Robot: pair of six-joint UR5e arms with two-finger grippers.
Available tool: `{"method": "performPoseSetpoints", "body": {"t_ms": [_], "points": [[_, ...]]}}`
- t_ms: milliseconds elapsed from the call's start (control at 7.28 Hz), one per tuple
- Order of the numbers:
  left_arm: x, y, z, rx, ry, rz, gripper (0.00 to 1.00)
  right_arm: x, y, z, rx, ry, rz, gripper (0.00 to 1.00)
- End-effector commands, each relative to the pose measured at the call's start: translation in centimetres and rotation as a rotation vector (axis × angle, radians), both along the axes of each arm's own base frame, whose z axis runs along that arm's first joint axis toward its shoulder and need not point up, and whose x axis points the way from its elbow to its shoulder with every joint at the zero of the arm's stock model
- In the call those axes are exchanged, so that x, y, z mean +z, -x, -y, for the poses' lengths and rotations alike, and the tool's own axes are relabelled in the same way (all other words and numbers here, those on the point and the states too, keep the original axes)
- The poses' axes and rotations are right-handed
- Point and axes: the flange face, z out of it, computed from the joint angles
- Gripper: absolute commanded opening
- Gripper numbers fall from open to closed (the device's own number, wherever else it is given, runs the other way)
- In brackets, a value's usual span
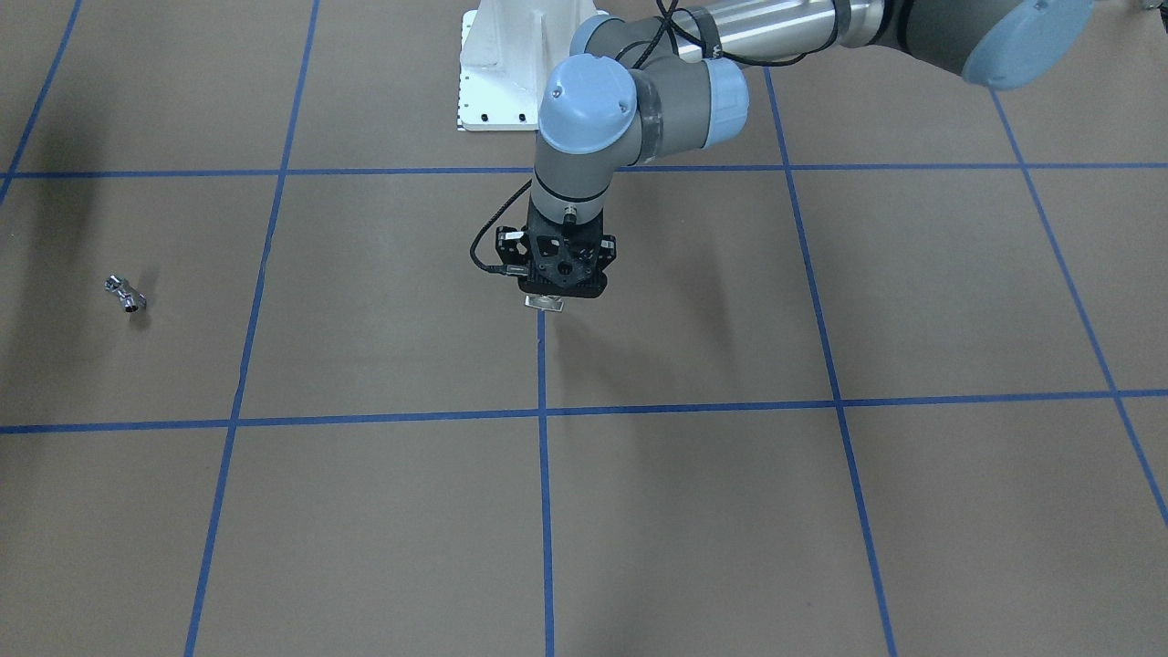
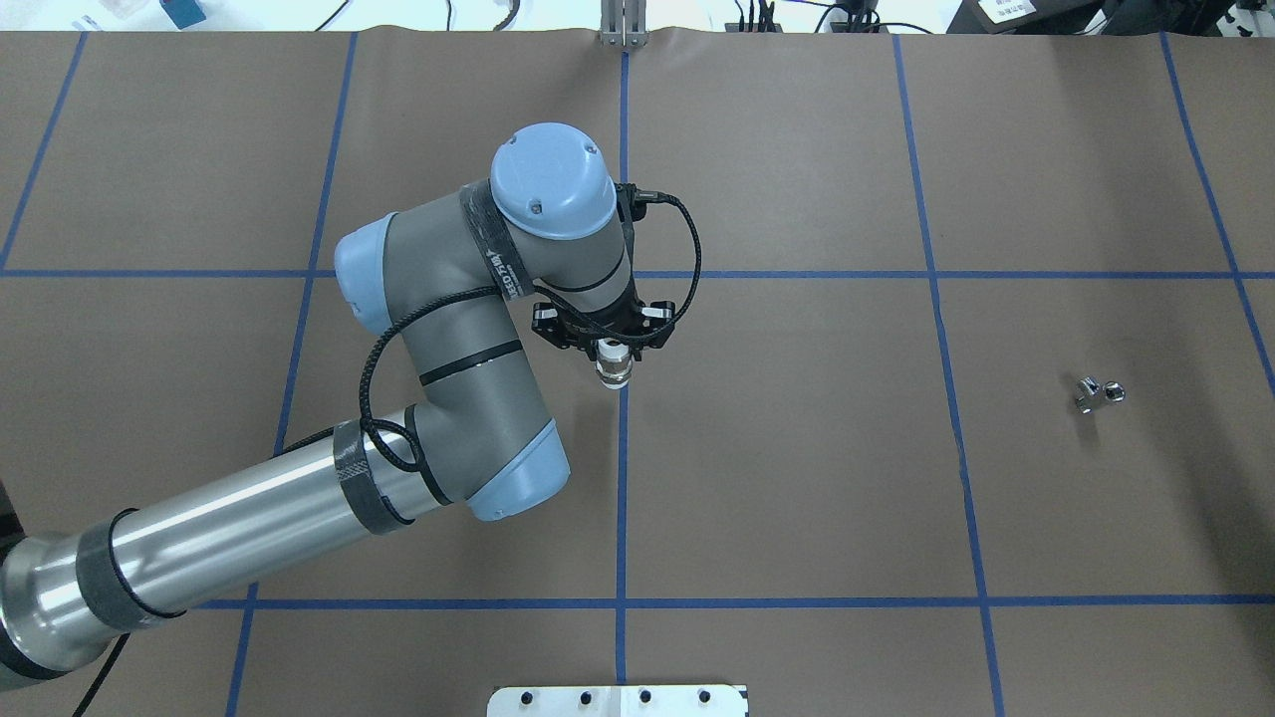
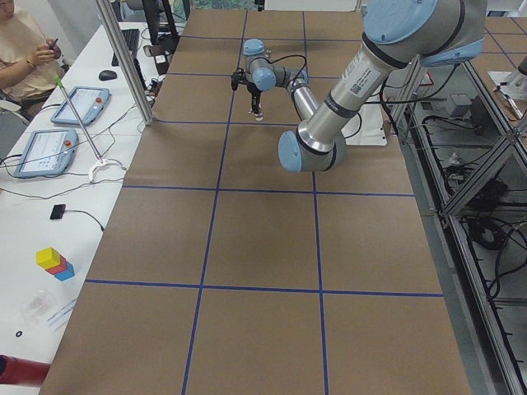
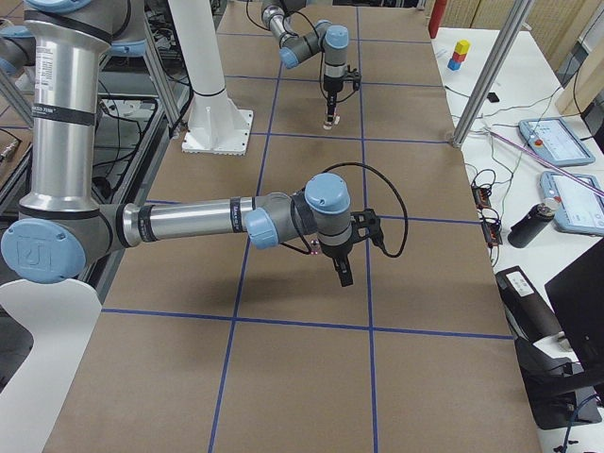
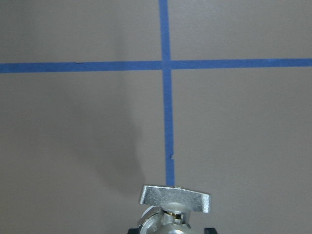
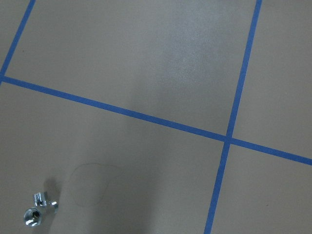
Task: Assemble PPR valve and pipe with both arms
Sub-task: 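Carry the white fitting with the left gripper to the table center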
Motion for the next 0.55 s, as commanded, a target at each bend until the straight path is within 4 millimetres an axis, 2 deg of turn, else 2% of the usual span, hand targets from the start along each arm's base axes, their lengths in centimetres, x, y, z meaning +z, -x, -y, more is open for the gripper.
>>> {"method": "performPoseSetpoints", "body": {"t_ms": [0,412], "points": [[0.4,-2.1,-1.4,0.000,-0.020,0.025,0.00,0.0,0.0,0.0,0.000,0.001,0.001,1.00],[1.6,-3.4,-0.9,0.003,-0.043,0.004,0.00,0.0,0.0,0.0,0.001,0.002,0.001,1.00]]}}
